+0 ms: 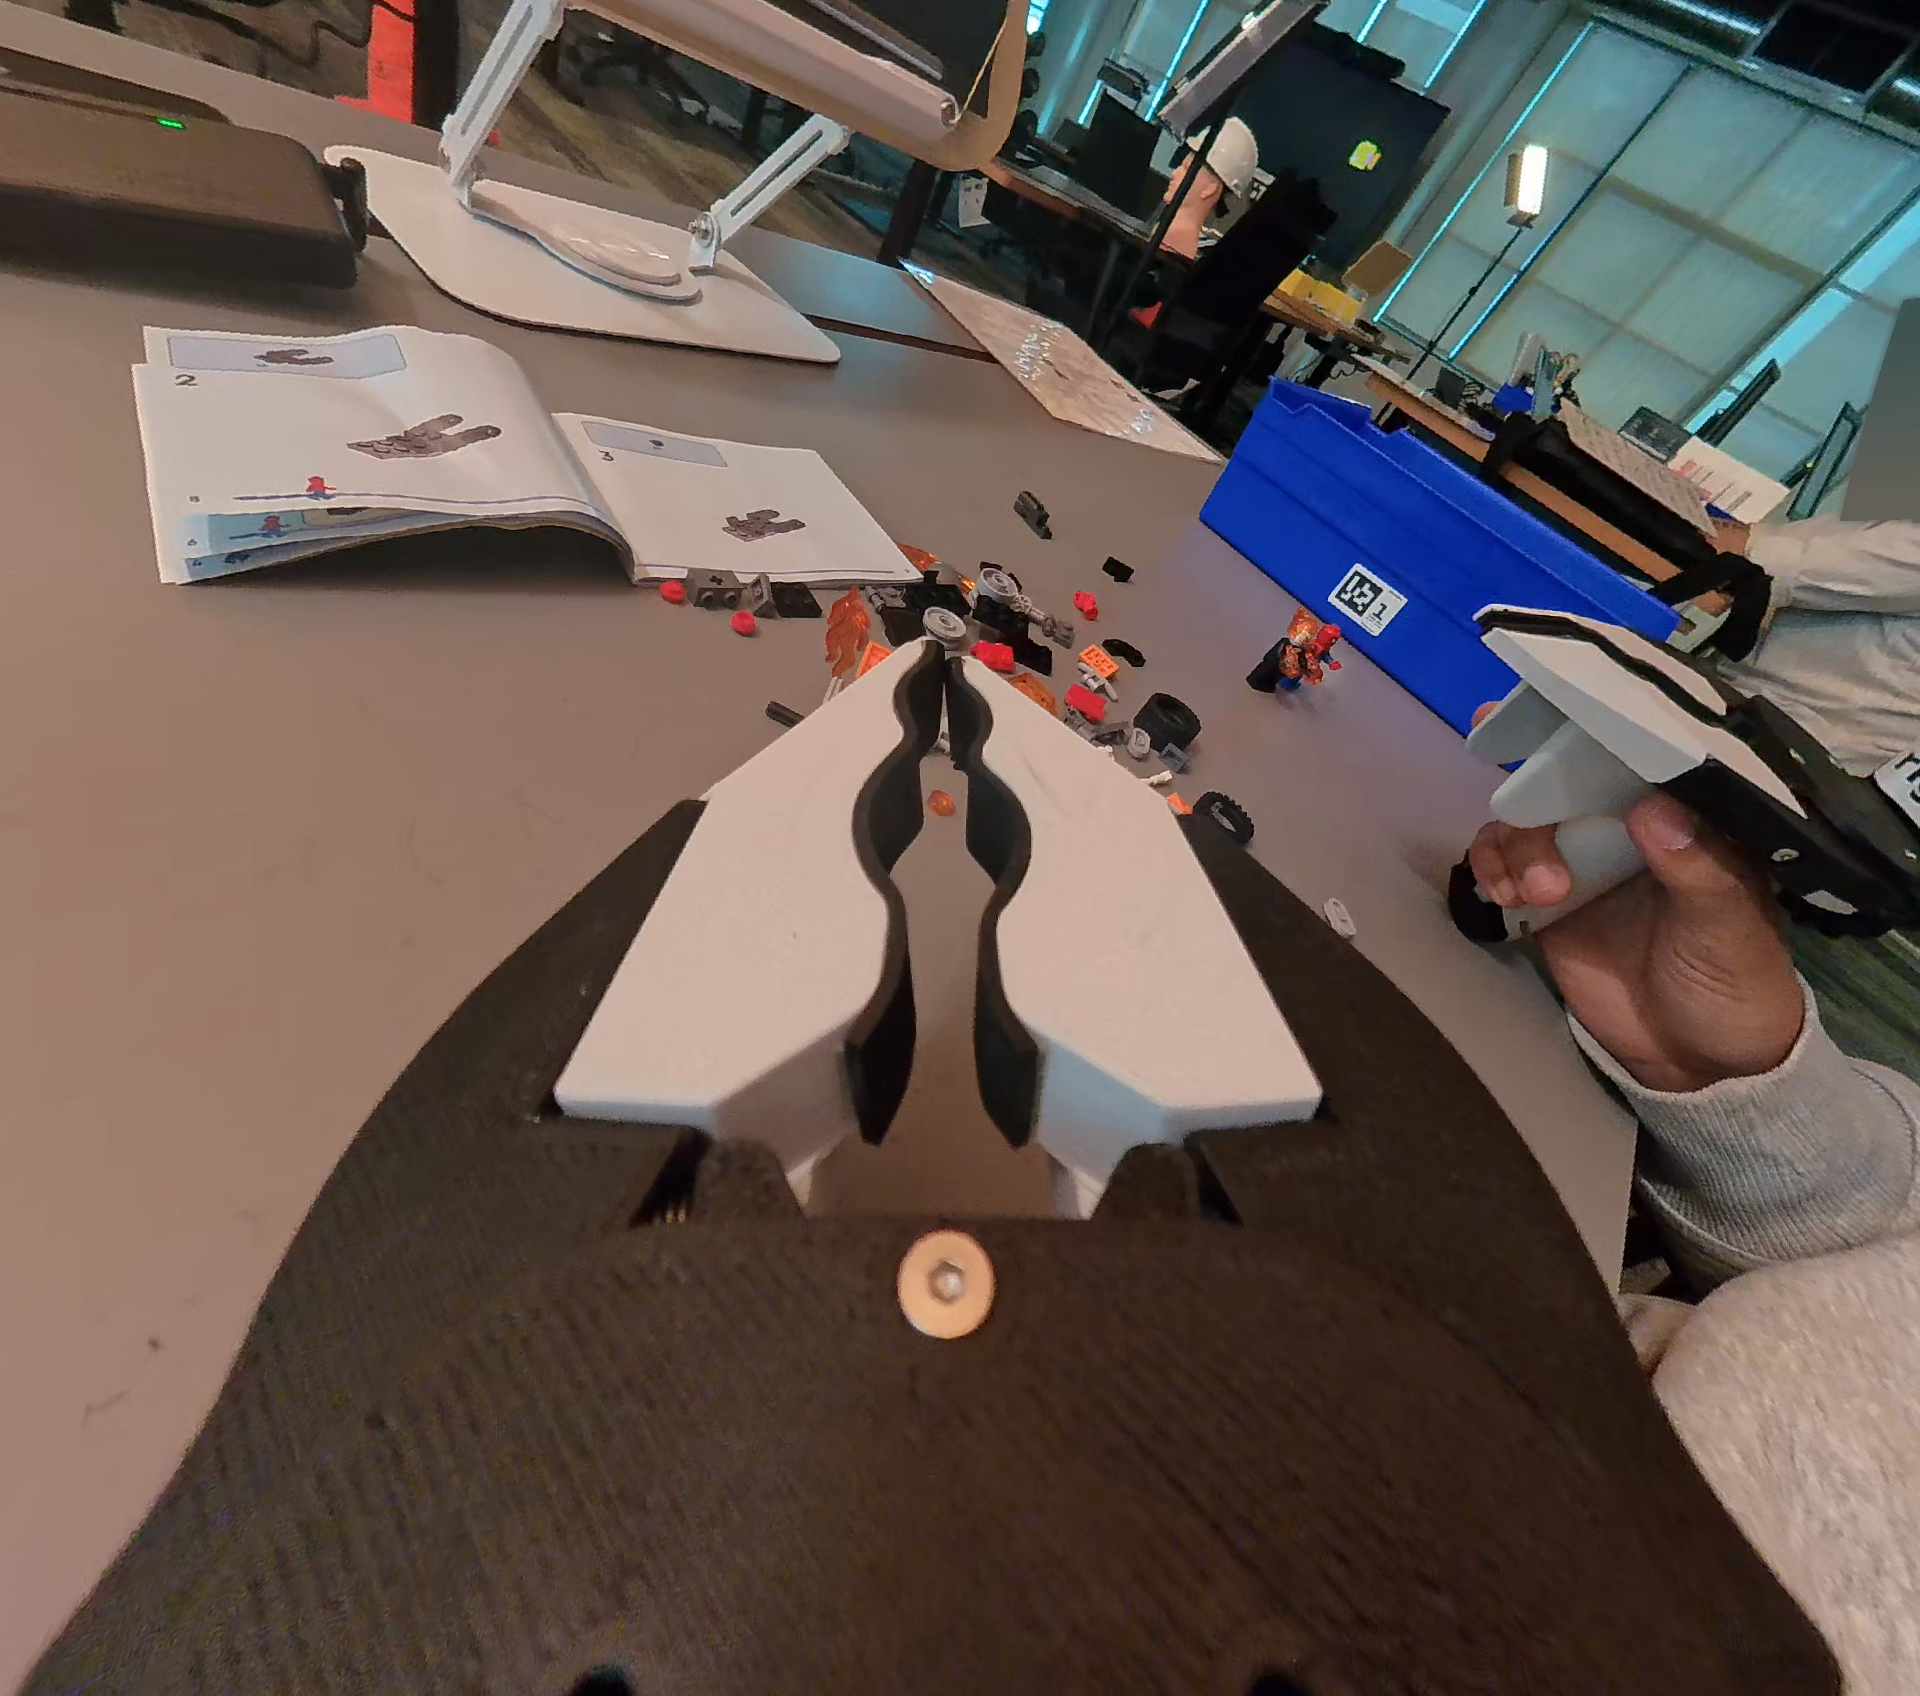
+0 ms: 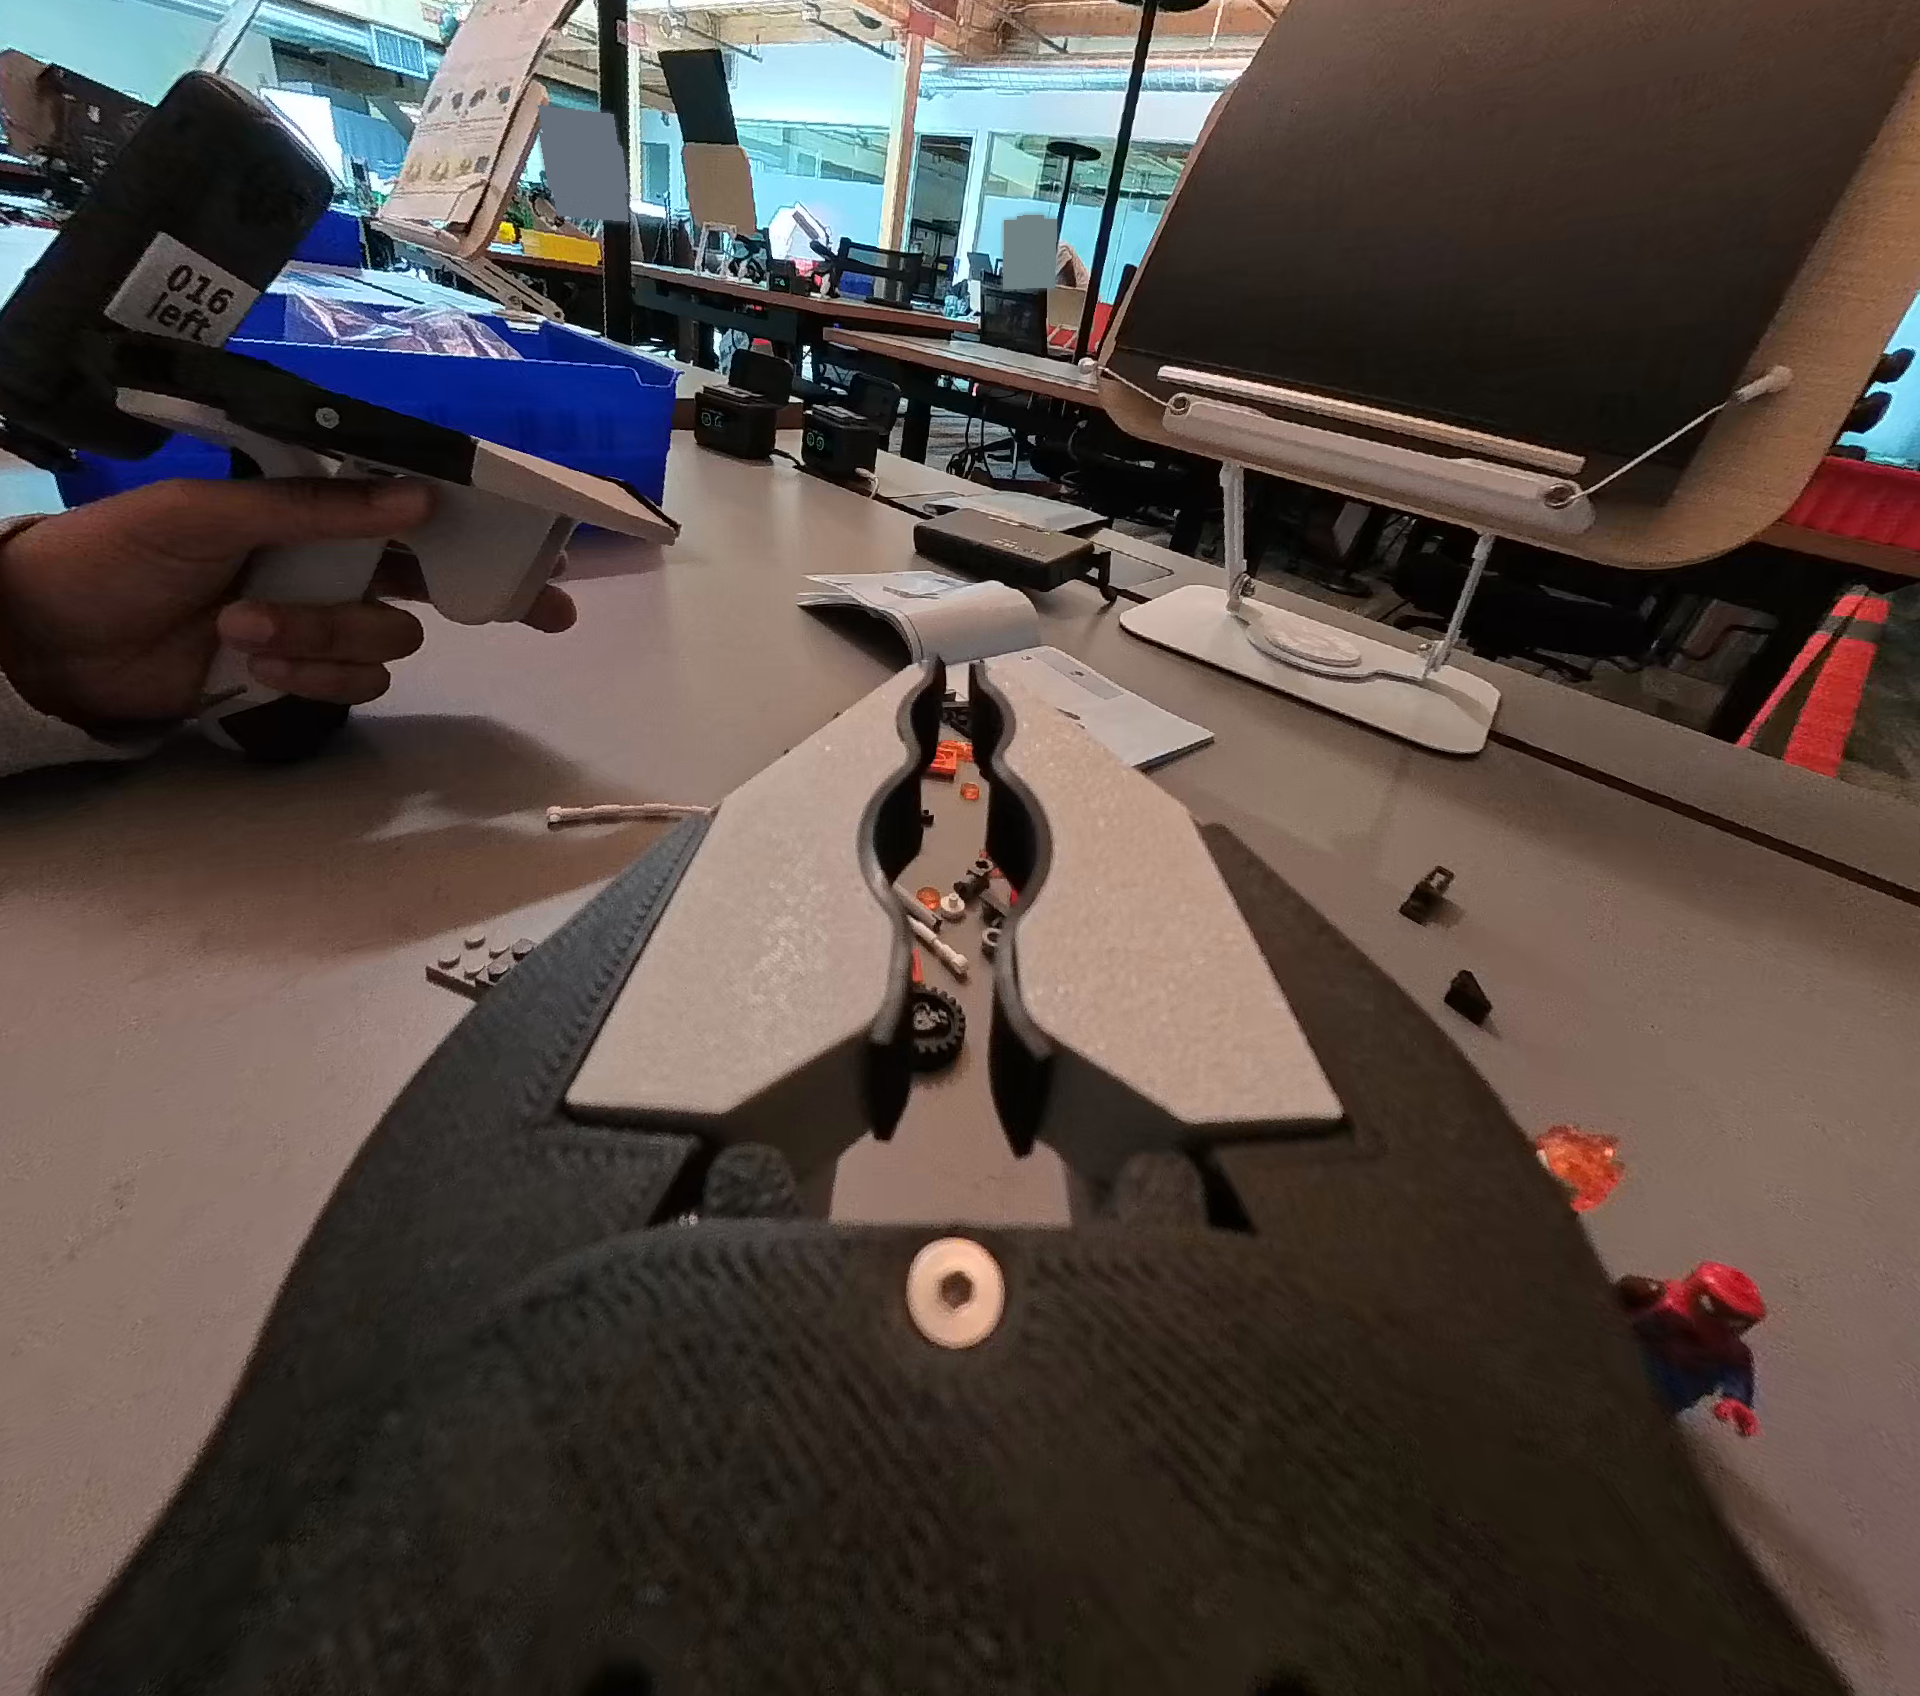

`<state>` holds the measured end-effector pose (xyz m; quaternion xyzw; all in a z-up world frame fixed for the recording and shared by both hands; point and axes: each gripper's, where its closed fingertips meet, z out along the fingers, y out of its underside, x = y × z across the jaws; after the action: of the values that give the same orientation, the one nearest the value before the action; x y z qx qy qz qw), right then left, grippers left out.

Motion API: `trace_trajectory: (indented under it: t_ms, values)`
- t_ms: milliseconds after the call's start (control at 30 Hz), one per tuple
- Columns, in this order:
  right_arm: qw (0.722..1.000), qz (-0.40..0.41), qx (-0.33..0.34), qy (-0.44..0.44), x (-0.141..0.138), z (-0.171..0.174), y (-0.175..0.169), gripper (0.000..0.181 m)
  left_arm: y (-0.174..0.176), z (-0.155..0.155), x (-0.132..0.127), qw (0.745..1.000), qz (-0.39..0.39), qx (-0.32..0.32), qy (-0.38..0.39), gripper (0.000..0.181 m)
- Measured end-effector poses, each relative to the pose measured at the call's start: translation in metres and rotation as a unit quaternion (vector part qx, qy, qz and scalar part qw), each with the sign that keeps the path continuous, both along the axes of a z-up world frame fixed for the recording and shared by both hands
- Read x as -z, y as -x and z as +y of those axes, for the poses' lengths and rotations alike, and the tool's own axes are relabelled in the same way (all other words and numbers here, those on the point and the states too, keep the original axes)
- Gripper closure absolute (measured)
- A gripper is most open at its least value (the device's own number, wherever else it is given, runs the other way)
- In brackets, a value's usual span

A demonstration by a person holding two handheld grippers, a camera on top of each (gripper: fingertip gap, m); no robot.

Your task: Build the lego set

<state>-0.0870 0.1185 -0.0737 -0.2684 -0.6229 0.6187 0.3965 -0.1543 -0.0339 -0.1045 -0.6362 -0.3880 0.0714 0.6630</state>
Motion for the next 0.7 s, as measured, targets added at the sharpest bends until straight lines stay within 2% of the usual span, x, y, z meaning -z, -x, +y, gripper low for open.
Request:
trace_trajectory:
  t_ms: [533,700]
  values:
    - [1.0,0.002,-0.001,0.002,-0.001,0.001,-0.001,0.179,-0.001,0.001,0.001,1.0,-0.005,0.006,-0.001,0.181]
    - [0.999,0.001,0.005,0.052,-0.01,0.014,-0.002,0.181,-0.001,0.001,0.001,1.0,-0.005,0.005,-0.002,0.181]
